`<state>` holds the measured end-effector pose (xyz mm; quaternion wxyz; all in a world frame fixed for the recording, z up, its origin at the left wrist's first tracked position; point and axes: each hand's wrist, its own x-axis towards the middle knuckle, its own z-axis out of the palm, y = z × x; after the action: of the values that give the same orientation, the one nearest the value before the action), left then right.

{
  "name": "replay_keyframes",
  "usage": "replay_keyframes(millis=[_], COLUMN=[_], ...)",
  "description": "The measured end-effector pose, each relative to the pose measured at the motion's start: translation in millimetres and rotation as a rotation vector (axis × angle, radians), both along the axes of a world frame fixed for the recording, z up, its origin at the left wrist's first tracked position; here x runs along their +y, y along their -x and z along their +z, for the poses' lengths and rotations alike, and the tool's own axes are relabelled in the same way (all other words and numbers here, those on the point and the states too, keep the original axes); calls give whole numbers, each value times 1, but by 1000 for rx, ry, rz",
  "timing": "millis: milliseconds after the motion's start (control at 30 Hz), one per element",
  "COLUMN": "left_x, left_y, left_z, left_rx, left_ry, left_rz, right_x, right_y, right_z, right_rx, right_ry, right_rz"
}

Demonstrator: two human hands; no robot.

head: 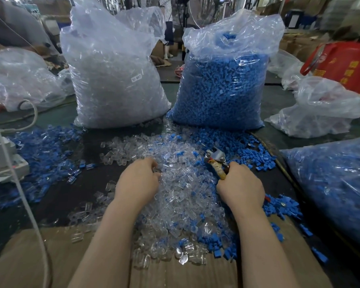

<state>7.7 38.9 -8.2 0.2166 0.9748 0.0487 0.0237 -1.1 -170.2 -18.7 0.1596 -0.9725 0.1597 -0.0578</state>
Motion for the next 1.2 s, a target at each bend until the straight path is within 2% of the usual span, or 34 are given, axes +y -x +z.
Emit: replay_keyframes(millis=[433, 733, 900, 1067, 1200], left_x=[6, 1, -5, -20, -33], left_y=[2, 3, 6, 8, 10], left_z=[5, 13, 18, 22, 23], left_rx=[-95, -131, -190, -177, -163], left_ry=[162, 604, 774, 996, 1034], left_rz=[77, 75, 102, 90, 72], right_x=[-1, -1, 0, 12, 20], right_y=[-3, -5, -7, -5, -2], right_z=[-1, -1, 1, 6, 9], right_rx=[-26, -91, -257, -377, -417], right_ry=[11, -36, -206, -573, -701], right_rz=[35, -2, 35, 232, 350])
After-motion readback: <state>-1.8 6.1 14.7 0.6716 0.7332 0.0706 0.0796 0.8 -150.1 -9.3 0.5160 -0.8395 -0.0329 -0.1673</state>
